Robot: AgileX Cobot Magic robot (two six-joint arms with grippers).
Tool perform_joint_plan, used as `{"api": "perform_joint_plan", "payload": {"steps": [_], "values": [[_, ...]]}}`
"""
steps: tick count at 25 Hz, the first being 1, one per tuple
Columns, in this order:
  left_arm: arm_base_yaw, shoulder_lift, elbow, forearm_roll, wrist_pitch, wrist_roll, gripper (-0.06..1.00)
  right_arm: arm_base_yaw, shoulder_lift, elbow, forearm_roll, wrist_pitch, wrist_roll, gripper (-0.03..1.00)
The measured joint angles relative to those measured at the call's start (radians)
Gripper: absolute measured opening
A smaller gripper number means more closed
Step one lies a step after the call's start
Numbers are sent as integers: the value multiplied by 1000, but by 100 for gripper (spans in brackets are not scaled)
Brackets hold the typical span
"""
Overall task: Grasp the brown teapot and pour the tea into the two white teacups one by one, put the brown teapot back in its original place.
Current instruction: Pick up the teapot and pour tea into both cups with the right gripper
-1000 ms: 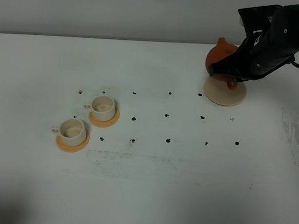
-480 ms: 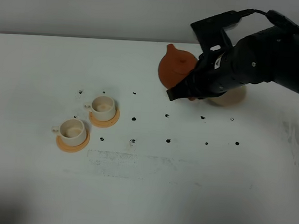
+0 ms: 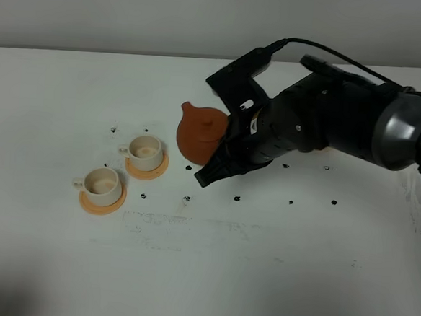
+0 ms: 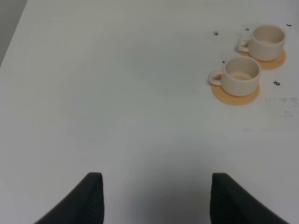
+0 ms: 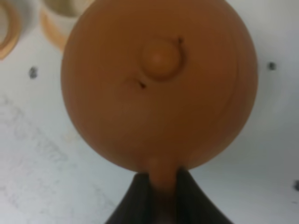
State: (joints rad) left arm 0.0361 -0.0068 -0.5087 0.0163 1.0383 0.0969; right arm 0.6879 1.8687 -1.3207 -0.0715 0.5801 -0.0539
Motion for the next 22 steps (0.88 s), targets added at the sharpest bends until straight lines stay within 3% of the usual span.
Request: {"api": "perform_joint_plan", "payload": {"steps": [11,22], "values": [[0,0,0,0,0,0,50,23,48,-66,-49,-7,-41,9],[0,0,0,0,0,0,50,34,148,-152,-207,65,-34,9]]}}
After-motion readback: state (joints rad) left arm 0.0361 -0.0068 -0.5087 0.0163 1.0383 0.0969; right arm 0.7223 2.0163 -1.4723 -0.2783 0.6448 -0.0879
